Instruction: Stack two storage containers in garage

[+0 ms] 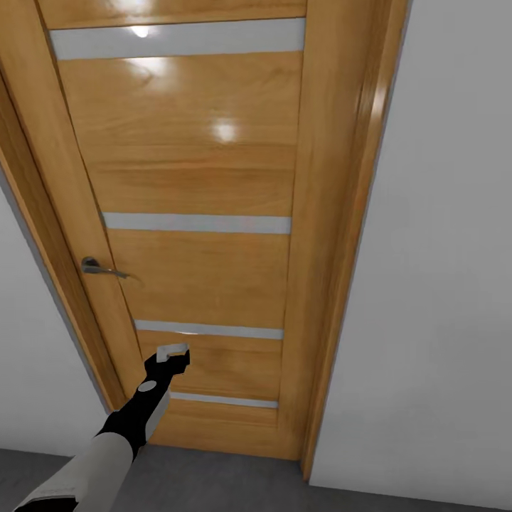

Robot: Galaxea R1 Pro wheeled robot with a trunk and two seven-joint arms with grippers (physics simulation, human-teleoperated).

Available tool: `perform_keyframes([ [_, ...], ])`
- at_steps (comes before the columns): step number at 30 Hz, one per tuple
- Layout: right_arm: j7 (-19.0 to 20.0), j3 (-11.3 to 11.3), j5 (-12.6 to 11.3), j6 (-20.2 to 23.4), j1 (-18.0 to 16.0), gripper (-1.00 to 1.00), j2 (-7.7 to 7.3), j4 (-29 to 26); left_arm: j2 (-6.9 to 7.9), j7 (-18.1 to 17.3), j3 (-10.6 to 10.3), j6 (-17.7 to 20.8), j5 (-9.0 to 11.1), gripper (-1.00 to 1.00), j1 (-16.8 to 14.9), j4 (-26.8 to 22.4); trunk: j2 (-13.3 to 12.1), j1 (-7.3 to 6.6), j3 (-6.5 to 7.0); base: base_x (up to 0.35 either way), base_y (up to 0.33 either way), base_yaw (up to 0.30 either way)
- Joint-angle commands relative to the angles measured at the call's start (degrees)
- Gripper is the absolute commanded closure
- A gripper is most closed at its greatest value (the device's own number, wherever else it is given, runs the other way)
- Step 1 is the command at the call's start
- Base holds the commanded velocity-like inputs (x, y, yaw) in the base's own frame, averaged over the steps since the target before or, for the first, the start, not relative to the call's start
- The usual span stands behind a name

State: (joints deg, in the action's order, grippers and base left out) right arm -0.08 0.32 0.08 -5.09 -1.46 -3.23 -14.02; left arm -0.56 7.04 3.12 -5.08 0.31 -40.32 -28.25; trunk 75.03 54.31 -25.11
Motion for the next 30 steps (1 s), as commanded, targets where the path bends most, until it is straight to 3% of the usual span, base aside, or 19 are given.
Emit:
perform_keyframes([
  [1,-0.01,0.03,0.01,-0.19,-0.03,-1.00,-0.01,0.05,-0.05,-0.01,0.22,-0.20,0.03,-1.00,-0.04,0.04,0.03,0.03,-0.06,0.295,0.000,0.000],
  [30,-0.01,0.03,0.01,-0.19,-0.03,-1.00,-0.02,0.05,-0.05,-0.01,0.22,-0.20,-0.07,-1.00,-0.04,0.04,0.03,0.03,-0.06,0.151,0.000,0.000],
])
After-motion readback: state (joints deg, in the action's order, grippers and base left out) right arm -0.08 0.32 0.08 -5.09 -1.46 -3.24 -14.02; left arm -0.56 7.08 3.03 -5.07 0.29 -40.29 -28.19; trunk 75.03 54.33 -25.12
